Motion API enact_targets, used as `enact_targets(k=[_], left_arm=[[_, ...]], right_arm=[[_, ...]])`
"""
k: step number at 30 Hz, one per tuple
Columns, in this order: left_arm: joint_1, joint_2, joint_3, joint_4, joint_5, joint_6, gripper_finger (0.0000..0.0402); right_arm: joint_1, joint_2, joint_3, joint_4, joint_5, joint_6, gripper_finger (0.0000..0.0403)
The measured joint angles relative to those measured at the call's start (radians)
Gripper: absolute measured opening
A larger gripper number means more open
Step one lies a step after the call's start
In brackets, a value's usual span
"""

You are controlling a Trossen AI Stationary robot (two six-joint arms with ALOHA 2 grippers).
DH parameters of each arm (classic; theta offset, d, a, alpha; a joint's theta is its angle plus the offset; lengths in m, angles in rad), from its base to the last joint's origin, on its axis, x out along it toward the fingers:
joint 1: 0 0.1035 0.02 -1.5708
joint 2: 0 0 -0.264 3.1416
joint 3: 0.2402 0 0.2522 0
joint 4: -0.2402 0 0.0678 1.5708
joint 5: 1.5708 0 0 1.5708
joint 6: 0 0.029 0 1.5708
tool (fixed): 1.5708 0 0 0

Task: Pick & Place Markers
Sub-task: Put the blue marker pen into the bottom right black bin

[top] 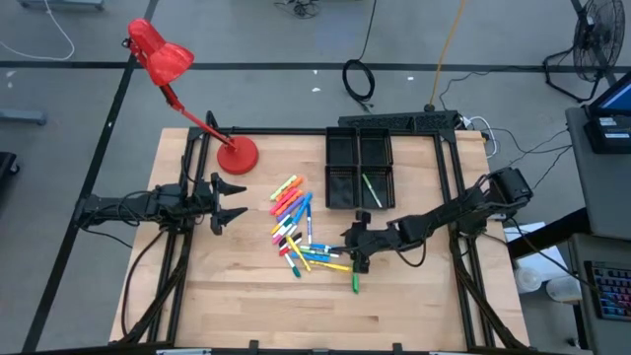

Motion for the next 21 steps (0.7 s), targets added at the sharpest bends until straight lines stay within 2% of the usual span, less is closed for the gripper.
enact_targets(k=[8, 21], left_arm=[[0.0, 0.0, 0.0, 0.0, 0.0, 0.0, 0.0324], [0.0, 0.0, 0.0, 0.0, 0.0, 0.0, 0.0324]], right_arm=[[0.0, 0.002, 0.0, -0.014, 0.004, -0.002, 0.0189], [-0.014, 0.119, 0.0, 0.016, 0.005, 0.062, 0.0186]])
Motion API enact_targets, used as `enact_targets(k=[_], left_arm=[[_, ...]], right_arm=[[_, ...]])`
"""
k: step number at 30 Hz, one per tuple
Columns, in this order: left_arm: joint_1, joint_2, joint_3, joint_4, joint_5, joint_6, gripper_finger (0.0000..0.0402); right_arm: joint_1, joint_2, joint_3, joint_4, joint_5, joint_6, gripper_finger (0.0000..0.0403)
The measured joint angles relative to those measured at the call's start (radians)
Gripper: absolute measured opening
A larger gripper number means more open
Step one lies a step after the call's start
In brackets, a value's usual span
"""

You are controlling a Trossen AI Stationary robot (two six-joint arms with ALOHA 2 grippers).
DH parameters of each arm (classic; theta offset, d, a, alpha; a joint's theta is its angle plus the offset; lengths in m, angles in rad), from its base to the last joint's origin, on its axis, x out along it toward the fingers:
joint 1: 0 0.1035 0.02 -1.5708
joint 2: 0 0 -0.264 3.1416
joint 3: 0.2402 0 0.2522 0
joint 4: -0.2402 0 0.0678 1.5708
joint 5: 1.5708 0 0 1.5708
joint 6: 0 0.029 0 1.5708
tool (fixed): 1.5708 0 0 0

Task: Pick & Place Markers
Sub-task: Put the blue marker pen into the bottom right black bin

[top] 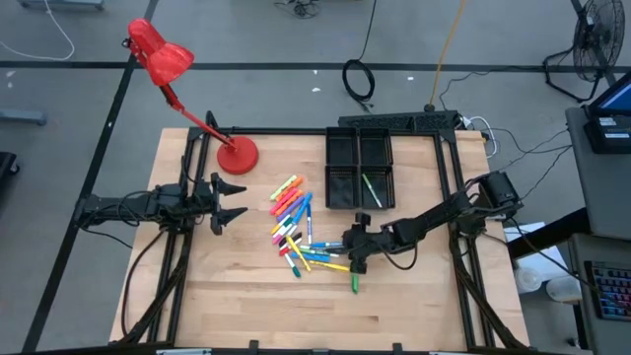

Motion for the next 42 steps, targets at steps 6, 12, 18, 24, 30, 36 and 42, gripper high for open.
enact_targets(k=[6, 12, 18, 24, 30, 36, 42], left_arm=[[0.0, 0.0, 0.0, 0.0, 0.0, 0.0, 0.0324], [0.0, 0.0, 0.0, 0.0, 0.0, 0.0, 0.0324], [0.0, 0.0, 0.0, 0.0, 0.0, 0.0, 0.0324], [0.0, 0.0, 0.0, 0.0, 0.0, 0.0, 0.0324], [0.0, 0.0, 0.0, 0.0, 0.0, 0.0, 0.0324], [0.0, 0.0, 0.0, 0.0, 0.0, 0.0, 0.0324], [0.0, 0.0, 0.0, 0.0, 0.0, 0.0, 0.0324]], right_arm=[[0.0, 0.01, 0.0, 0.016, 0.0, 0.0, 0.0177], [0.0, 0.014, 0.0, 0.03, -0.005, 0.006, 0.0128], [0.001, 0.055, 0.001, 0.047, 0.006, 0.028, 0.0068], [0.001, 0.07, 0.002, 0.049, 0.013, 0.04, 0.0026], [0.003, 0.072, 0.001, 0.058, 0.028, 0.03, 0.003], [0.007, 0.055, -0.002, 0.105, 0.021, -0.004, 0.0025], [0.032, 0.017, -0.004, 0.101, 0.13, -0.024, 0.0026]])
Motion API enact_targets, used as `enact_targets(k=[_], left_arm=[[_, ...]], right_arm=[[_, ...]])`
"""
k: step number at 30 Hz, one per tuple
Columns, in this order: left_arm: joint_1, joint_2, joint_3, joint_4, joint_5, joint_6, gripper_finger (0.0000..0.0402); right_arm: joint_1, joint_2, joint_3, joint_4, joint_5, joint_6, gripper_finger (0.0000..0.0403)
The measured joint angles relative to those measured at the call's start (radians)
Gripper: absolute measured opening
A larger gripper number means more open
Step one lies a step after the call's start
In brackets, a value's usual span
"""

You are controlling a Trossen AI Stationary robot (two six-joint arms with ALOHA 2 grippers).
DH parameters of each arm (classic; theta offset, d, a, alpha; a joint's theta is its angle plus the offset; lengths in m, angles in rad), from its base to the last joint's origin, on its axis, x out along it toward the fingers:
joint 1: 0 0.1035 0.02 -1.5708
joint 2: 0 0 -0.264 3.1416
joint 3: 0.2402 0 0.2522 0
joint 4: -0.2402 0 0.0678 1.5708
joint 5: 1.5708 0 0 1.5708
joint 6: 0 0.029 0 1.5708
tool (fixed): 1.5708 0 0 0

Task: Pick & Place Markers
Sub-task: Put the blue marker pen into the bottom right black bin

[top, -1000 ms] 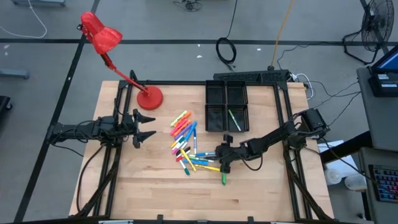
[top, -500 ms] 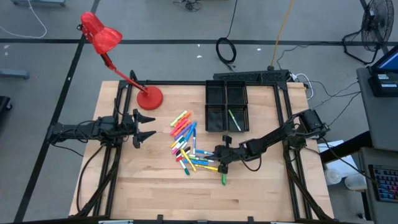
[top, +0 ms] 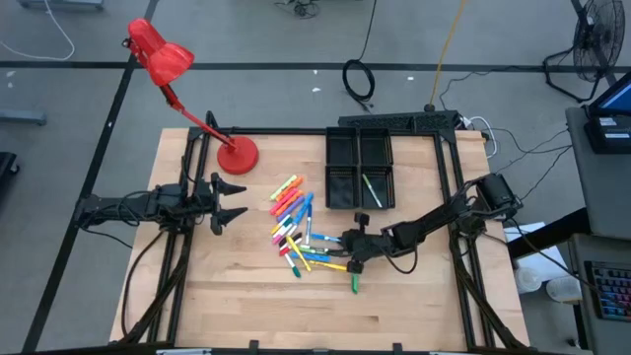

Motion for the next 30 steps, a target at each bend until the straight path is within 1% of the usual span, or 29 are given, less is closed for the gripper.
enact_targets(k=[3, 10, 17, 20, 23, 28, 30], left_arm=[[0.0, 0.0, 0.0, 0.001, 0.0, 0.0, 0.0324], [0.0, 0.0, 0.0, 0.003, 0.0, 0.0, 0.0324], [0.0, 0.0, 0.0, 0.003, 0.0, 0.0, 0.0324], [0.0, 0.0, 0.0, 0.004, 0.0, 0.0, 0.0324], [0.0, 0.0, 0.0, 0.004, 0.0, 0.0, 0.0324], [0.0, 0.0, 0.0, 0.004, 0.0, 0.0, 0.0324], [0.0, 0.0, 0.0, 0.004, 0.0, 0.0, 0.0324]], right_arm=[[0.007, -0.014, 0.0, -0.002, 0.023, 0.0, 0.0029], [0.011, -0.08, 0.002, -0.007, 0.024, 0.022, 0.0022], [0.01, -0.21, 0.002, -0.067, 0.043, 0.088, 0.0028], [0.01, -0.285, 0.002, -0.129, 0.12, 0.13, 0.0025], [0.01, -0.362, 0.002, -0.245, 0.205, 0.207, 0.0024], [0.004, -0.471, 0.002, -0.497, 0.366, 0.412, 0.0027], [-0.008, -0.506, 0.002, -0.606, 0.415, 0.521, 0.0025]])
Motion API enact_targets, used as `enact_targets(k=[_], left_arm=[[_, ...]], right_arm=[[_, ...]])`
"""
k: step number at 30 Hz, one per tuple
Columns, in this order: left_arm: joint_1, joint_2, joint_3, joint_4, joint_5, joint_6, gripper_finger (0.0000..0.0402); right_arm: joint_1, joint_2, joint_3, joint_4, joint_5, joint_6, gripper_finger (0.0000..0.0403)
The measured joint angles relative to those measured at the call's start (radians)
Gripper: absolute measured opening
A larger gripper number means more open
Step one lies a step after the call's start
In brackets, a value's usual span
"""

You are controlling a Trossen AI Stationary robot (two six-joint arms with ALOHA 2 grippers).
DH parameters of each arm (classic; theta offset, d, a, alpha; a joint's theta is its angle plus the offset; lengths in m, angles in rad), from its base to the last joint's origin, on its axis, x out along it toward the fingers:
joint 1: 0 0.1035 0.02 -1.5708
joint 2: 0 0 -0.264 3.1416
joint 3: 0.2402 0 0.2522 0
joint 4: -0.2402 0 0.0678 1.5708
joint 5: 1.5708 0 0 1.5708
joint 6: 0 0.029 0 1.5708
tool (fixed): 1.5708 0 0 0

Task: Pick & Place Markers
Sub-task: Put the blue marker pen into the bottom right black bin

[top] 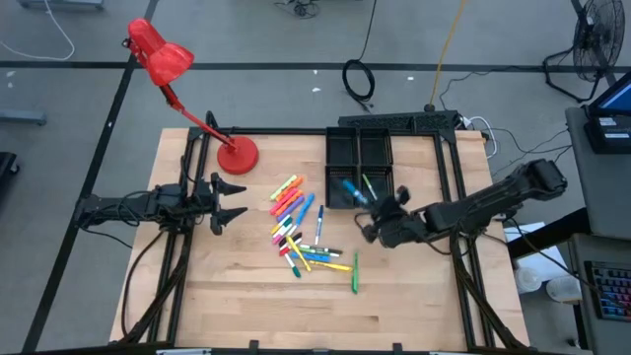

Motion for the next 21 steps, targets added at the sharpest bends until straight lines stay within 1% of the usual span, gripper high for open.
enact_targets(k=[3, 6, 11, 16, 21], left_arm=[[0.0, 0.0, 0.0, 0.0, 0.0, 0.0, 0.0324], [0.0, 0.0, 0.0, 0.0, 0.0, 0.0, 0.0324], [0.0, 0.0, 0.0, 0.0, 0.0, 0.0, 0.0324], [0.0, 0.0, 0.0, 0.0, 0.0, 0.0, 0.0324], [0.0, 0.0, 0.0, 0.0, 0.0, 0.0, 0.0324]], right_arm=[[-0.029, -0.033, -0.001, -0.145, 0.007, 0.157, 0.0022], [-0.054, -0.038, -0.037, -0.18, 0.007, 0.246, 0.0023], [-0.092, -0.036, -0.095, -0.15, -0.014, 0.292, 0.0023], [-0.114, -0.036, -0.128, -0.088, -0.028, 0.268, 0.0028], [-0.133, -0.036, -0.145, -0.089, -0.027, 0.262, 0.0026]])
